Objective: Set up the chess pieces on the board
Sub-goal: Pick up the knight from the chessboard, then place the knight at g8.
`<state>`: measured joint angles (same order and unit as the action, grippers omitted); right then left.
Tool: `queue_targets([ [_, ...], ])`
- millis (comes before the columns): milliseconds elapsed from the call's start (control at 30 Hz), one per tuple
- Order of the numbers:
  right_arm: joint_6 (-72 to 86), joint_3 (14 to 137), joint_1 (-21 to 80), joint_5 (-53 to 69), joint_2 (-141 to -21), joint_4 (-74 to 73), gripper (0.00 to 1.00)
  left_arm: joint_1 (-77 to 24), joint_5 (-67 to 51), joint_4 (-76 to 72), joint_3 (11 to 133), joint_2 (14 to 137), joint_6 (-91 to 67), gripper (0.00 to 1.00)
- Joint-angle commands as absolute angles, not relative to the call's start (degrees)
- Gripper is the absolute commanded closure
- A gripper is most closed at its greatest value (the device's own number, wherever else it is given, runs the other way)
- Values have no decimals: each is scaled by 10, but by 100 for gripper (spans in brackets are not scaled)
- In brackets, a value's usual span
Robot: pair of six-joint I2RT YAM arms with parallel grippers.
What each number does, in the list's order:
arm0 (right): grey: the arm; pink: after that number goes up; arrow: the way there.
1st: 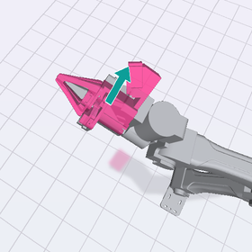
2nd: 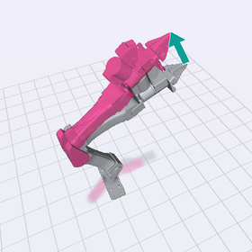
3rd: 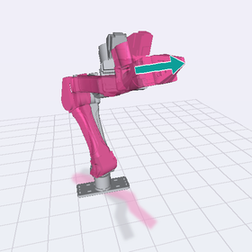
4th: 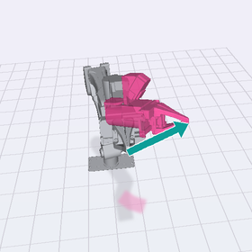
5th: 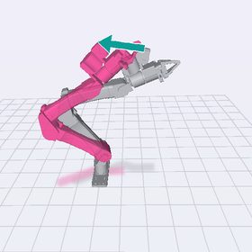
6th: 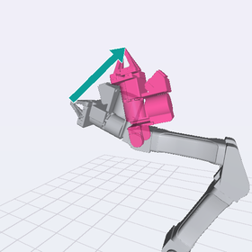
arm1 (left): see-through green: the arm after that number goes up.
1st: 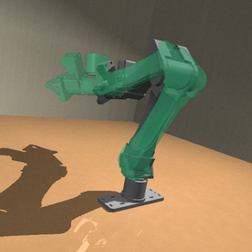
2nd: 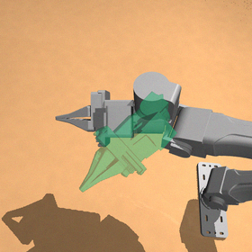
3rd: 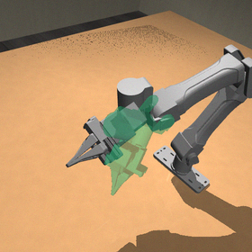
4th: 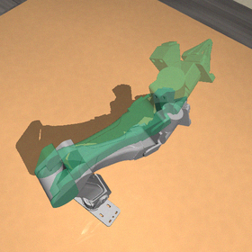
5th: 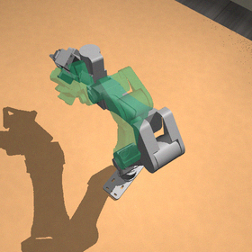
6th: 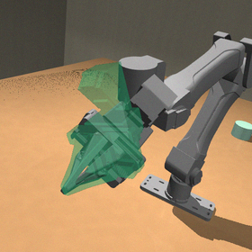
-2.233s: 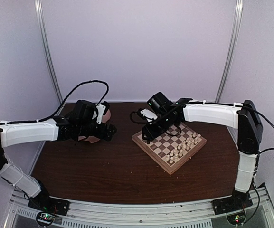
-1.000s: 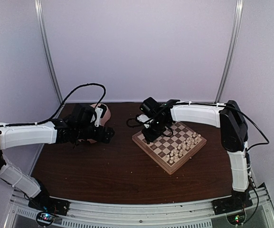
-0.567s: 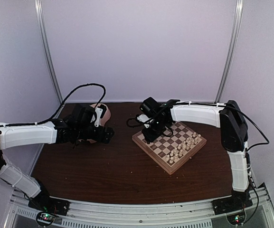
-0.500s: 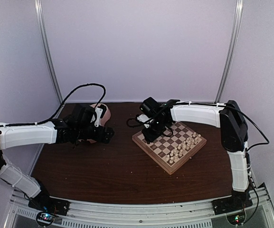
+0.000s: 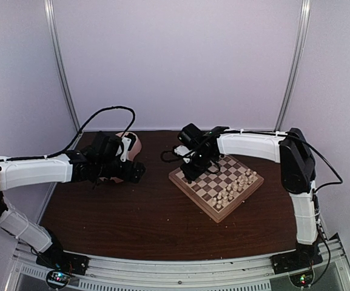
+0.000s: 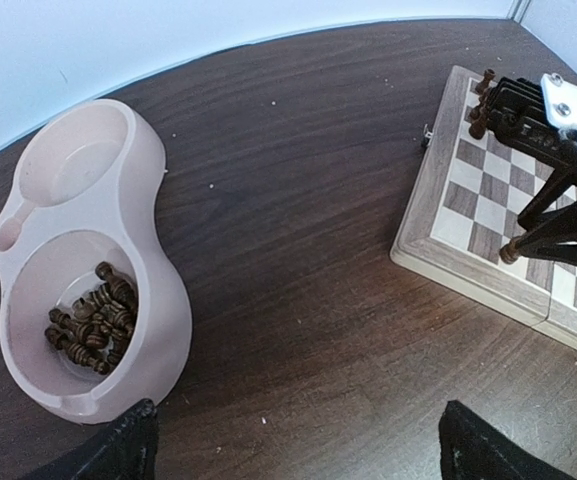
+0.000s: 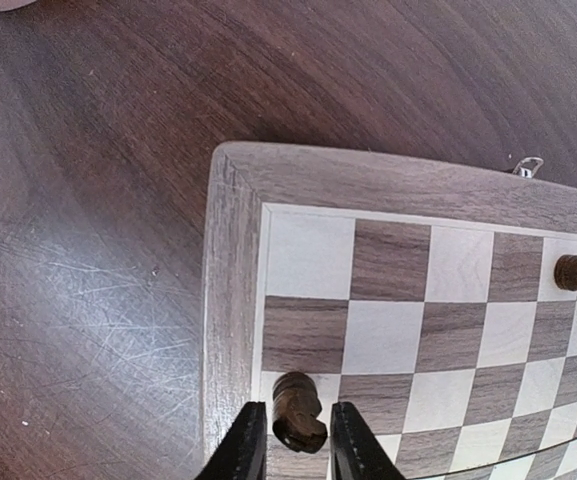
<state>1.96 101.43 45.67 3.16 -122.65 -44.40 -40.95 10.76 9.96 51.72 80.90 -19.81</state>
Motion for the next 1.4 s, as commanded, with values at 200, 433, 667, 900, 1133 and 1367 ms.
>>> queue_targets([
  [200,18,1030,458,27,-1229,-453,82,-407,133,106,536,802,-195,2],
  [433,16,1030,454,12,-1210,-448,83,-407,142,110,534,797,-195,2],
  [667,15,1049,433,9,-1211,-441,83,-406,152,115,529,790,-196,2],
  [900,13,1079,408,9,-1219,-439,83,-404,153,116,528,789,-196,2],
  [1133,10,1099,369,7,-1212,-443,84,-403,152,119,531,788,-194,2],
  [1367,10,1115,329,7,-1208,-451,83,-403,144,124,541,788,-193,2],
])
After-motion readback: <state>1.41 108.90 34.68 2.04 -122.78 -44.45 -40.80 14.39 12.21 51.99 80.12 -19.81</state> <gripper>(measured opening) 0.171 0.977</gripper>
